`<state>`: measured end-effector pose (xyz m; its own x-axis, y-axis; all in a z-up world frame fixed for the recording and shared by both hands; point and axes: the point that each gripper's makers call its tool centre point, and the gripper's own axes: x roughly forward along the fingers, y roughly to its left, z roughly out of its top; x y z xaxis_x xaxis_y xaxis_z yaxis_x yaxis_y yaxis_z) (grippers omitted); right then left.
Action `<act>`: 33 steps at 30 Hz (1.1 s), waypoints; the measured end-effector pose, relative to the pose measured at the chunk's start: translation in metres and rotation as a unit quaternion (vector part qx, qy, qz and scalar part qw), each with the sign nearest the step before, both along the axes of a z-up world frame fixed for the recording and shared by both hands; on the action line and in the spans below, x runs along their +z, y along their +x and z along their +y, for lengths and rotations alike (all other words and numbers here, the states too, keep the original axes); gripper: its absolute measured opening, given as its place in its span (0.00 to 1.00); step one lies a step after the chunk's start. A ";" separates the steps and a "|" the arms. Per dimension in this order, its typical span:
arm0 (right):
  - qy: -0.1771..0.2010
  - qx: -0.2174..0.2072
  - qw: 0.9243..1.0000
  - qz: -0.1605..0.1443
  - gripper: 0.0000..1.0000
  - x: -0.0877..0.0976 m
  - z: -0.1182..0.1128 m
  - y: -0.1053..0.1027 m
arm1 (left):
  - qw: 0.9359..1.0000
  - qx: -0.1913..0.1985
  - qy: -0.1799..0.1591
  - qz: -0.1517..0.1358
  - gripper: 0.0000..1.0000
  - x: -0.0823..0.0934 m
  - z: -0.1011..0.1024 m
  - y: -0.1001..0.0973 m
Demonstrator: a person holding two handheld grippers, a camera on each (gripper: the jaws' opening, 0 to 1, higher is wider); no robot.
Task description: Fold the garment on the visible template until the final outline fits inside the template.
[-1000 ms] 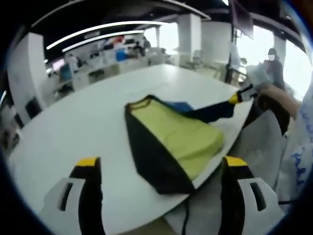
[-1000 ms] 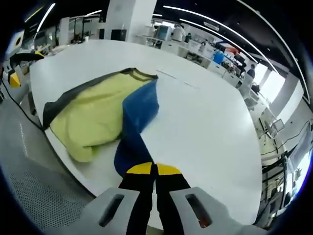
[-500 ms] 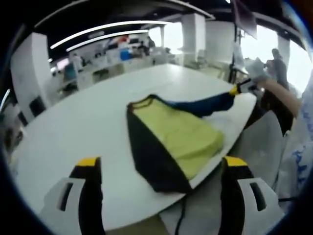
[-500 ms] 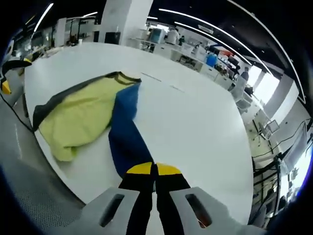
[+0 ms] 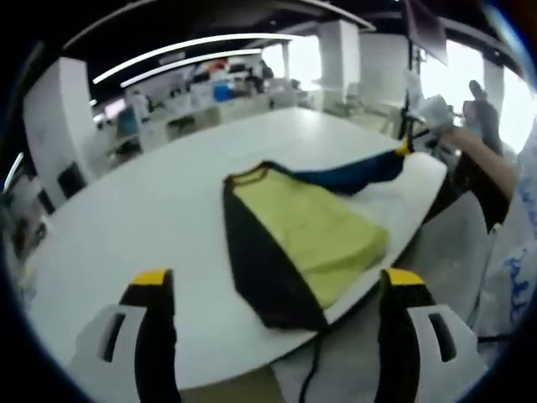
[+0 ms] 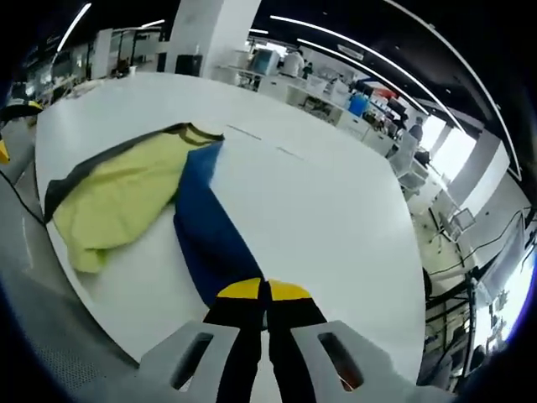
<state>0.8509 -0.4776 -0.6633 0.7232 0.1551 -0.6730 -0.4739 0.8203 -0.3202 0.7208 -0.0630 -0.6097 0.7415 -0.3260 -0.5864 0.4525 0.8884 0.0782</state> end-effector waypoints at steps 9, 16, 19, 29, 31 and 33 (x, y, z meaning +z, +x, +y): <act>-0.015 -0.002 1.000 -0.006 0.01 0.000 -0.033 0.021 | 1.000 0.014 0.005 0.002 0.98 0.001 0.002 -0.001; -0.023 -0.010 1.000 -0.010 0.01 -0.002 -0.049 0.036 | 1.000 0.019 0.010 0.004 0.98 0.001 -0.001 -0.001; -0.025 -0.013 1.000 -0.009 0.01 -0.005 -0.057 0.040 | 1.000 0.021 0.011 0.005 0.98 0.000 -0.002 -0.002; -0.030 -0.037 0.999 0.000 0.01 -0.018 -0.092 0.054 | 0.999 0.031 0.015 0.006 0.97 0.000 -0.002 -0.004; -0.029 -0.043 0.999 0.006 0.01 -0.023 -0.096 0.054 | 0.999 0.030 0.016 0.008 0.97 -0.001 -0.003 -0.004; -0.029 -0.045 0.999 0.008 0.01 -0.025 -0.100 0.057 | 0.999 0.030 0.016 0.008 0.97 0.000 -0.003 -0.004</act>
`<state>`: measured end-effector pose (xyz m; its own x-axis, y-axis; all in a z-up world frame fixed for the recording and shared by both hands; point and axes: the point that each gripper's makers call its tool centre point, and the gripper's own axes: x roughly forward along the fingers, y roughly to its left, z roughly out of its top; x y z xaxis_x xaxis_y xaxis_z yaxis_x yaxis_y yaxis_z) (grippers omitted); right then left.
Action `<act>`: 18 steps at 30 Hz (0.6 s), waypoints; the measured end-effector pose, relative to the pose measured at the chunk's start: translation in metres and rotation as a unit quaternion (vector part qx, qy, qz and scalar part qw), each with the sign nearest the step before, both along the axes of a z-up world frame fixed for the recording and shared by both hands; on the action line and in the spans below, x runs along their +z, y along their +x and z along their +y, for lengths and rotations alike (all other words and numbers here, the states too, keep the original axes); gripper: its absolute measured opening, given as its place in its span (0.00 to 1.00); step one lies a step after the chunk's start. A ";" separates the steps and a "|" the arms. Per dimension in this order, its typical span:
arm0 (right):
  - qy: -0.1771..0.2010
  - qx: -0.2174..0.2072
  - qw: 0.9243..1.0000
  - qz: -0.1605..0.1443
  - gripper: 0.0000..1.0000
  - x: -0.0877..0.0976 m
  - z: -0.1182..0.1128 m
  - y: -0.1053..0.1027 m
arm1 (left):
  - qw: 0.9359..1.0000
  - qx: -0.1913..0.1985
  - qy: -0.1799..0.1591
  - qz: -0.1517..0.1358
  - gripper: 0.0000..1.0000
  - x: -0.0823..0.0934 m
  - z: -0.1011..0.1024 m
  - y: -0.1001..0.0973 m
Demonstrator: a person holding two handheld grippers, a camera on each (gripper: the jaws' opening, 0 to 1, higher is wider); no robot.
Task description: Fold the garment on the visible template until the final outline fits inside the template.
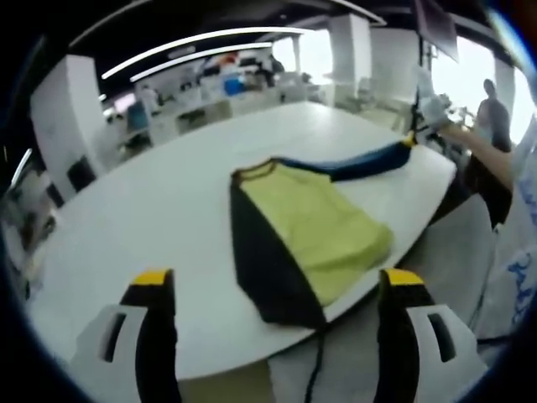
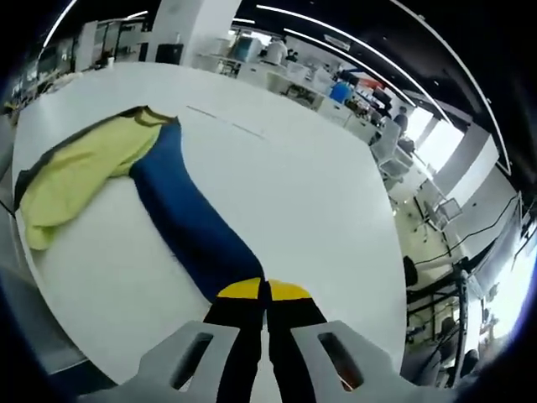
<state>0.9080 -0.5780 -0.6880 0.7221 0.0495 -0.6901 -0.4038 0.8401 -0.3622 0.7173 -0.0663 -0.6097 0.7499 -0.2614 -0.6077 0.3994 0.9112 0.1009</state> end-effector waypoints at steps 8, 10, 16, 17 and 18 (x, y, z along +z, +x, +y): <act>-0.015 -0.003 1.000 0.009 0.01 -0.014 -0.017 0.010 | 1.000 -0.001 0.004 0.006 0.96 -0.002 -0.001 0.001; -0.018 -0.005 1.000 0.012 0.01 -0.016 -0.019 0.013 | 1.000 -0.001 0.004 0.008 0.96 -0.002 -0.001 0.001; -0.021 -0.002 1.000 0.018 0.01 -0.023 -0.023 0.023 | 1.000 0.000 0.007 0.010 0.96 -0.002 -0.001 0.001; -0.020 -0.003 1.000 0.018 0.01 -0.024 -0.024 0.024 | 1.000 0.001 0.007 0.010 0.96 -0.002 -0.001 0.001; -0.016 -0.007 1.000 0.021 0.01 -0.027 -0.026 0.025 | 1.000 0.001 0.006 0.012 0.96 -0.002 -0.001 0.001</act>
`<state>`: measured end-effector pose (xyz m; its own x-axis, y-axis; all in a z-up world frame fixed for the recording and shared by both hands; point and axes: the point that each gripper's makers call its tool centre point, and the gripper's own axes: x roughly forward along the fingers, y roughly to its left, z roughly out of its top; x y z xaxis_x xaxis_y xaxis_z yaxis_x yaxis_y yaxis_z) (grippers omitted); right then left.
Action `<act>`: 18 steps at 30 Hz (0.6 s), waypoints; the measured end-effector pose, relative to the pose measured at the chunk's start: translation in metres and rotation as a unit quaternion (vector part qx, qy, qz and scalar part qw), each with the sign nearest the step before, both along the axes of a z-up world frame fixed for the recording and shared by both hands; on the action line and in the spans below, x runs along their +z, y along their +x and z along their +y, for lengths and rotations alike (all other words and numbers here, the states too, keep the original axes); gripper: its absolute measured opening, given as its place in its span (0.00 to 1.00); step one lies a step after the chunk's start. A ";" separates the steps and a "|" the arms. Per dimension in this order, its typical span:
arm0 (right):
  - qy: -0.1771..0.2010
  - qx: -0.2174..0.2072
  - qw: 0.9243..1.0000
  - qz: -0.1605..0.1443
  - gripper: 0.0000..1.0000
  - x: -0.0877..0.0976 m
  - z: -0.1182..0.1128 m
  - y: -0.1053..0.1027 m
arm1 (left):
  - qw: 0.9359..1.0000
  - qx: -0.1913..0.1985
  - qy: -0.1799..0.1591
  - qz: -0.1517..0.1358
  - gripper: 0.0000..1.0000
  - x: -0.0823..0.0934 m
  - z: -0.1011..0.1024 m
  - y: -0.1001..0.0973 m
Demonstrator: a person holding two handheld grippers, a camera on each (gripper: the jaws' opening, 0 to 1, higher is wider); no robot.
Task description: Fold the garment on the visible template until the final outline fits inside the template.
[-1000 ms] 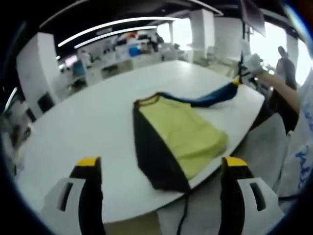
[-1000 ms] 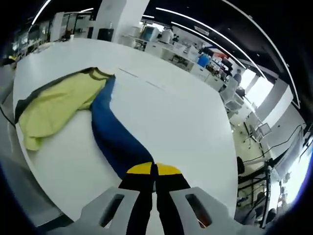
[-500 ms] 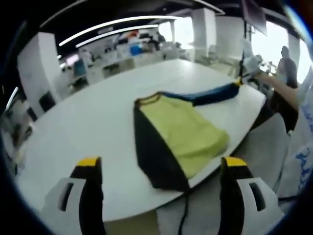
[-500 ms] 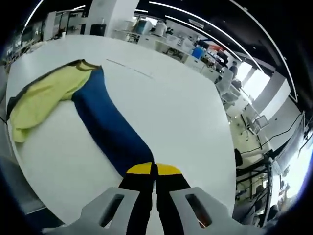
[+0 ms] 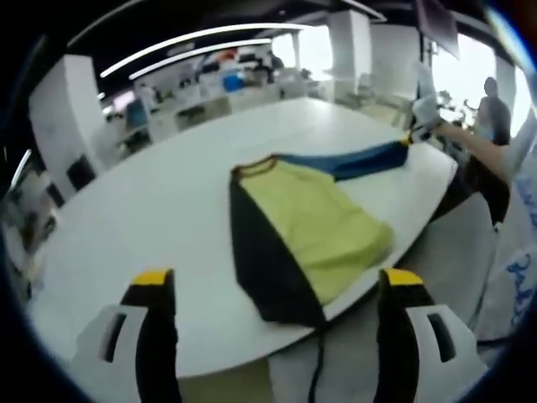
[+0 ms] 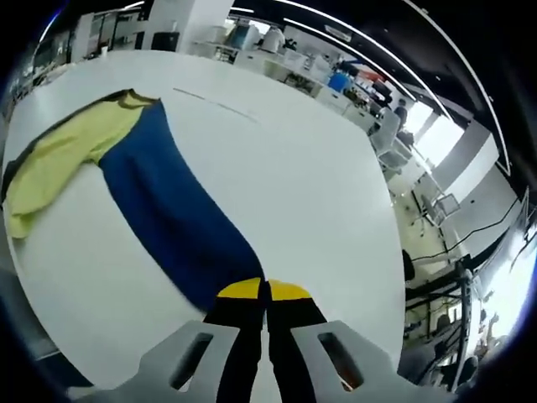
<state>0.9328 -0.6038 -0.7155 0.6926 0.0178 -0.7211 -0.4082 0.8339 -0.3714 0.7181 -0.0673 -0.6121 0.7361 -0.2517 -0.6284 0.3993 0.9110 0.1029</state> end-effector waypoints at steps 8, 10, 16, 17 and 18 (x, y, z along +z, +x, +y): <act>0.016 -0.013 1.000 0.016 0.01 -0.020 -0.009 0.000 | 1.000 0.006 0.003 0.003 0.96 -0.001 0.003 -0.001; 0.017 -0.011 1.000 0.020 0.01 -0.025 -0.012 0.003 | 1.000 0.007 0.003 0.005 0.96 -0.002 0.003 -0.001; 0.020 -0.014 0.999 0.025 0.01 -0.029 -0.019 0.013 | 1.000 0.004 0.006 0.008 0.95 -0.003 0.002 0.000; 0.019 -0.014 0.999 0.025 0.01 -0.029 -0.019 0.014 | 1.000 0.004 0.007 0.008 0.95 -0.003 0.002 0.000; 0.017 -0.015 0.999 0.026 0.01 -0.030 -0.019 0.014 | 1.000 0.004 0.008 0.008 0.95 -0.003 0.002 0.001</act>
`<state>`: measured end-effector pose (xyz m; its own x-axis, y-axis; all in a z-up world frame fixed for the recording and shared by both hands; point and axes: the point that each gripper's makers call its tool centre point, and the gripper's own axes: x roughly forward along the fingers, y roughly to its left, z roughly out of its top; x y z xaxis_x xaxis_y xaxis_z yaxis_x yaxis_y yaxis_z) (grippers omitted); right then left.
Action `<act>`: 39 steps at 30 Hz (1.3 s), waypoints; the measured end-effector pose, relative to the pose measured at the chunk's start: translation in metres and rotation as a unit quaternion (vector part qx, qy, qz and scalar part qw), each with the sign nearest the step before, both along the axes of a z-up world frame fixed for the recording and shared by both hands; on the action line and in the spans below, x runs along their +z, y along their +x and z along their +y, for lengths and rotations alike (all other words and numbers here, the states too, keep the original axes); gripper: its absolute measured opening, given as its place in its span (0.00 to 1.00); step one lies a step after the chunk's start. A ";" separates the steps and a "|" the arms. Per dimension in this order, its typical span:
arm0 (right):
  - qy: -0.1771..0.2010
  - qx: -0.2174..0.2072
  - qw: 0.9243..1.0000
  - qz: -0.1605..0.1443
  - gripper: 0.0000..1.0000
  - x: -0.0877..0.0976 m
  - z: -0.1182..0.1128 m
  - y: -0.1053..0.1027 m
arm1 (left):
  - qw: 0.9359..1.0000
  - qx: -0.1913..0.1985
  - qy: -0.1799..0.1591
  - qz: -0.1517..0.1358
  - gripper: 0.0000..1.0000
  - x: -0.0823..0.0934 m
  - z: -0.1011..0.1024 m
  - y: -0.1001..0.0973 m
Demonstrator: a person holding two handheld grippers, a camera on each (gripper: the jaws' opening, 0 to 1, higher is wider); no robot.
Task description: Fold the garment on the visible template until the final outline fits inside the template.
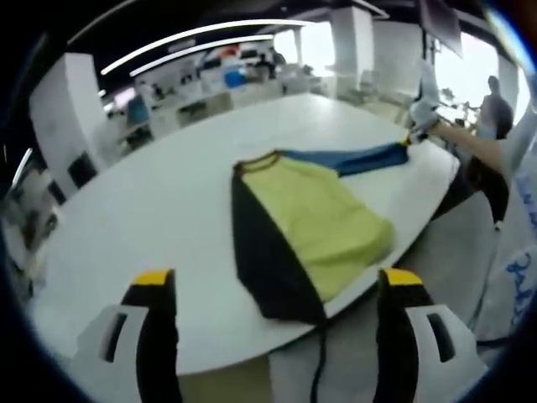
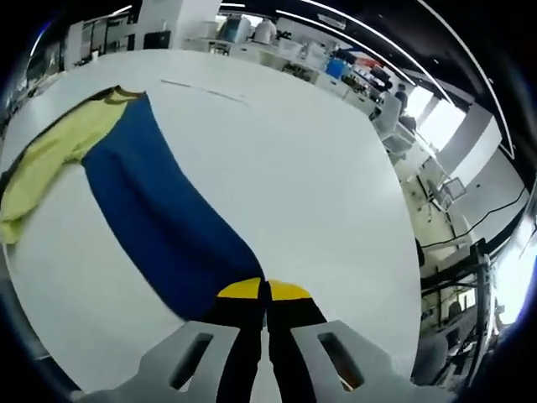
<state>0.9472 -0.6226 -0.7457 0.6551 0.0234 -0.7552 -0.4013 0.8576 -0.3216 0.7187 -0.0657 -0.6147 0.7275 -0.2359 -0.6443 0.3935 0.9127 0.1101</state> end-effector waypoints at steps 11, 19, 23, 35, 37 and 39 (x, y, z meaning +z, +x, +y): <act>-0.012 0.004 1.000 -0.006 0.01 -0.003 -0.003 0.013 | 1.000 0.006 0.003 0.003 0.95 0.000 0.003 0.000; -0.019 0.006 0.999 -0.030 0.01 0.010 -0.002 0.028 | 1.000 0.009 0.003 0.005 0.95 0.000 0.003 0.000; -0.013 0.006 0.999 -0.033 0.01 0.024 0.002 0.024 | 1.000 0.011 0.003 0.007 0.95 -0.002 0.004 0.000; -0.001 0.031 0.999 -0.036 0.01 0.050 0.017 -0.007 | 1.000 0.003 -0.001 0.004 0.94 -0.003 0.001 0.000; 0.002 0.035 0.999 -0.040 0.01 0.059 0.023 -0.009 | 1.000 0.000 -0.001 0.003 0.94 -0.003 -0.001 0.001; 0.005 0.038 0.998 -0.041 0.01 0.065 0.024 -0.006 | 1.000 -0.004 -0.002 0.002 0.94 -0.002 -0.002 0.002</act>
<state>0.9410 -0.5984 -0.6806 0.7111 0.0825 -0.6983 -0.4382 0.8287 -0.3483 0.7203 -0.0680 -0.6172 0.7226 -0.2449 -0.6464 0.4015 0.9099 0.1042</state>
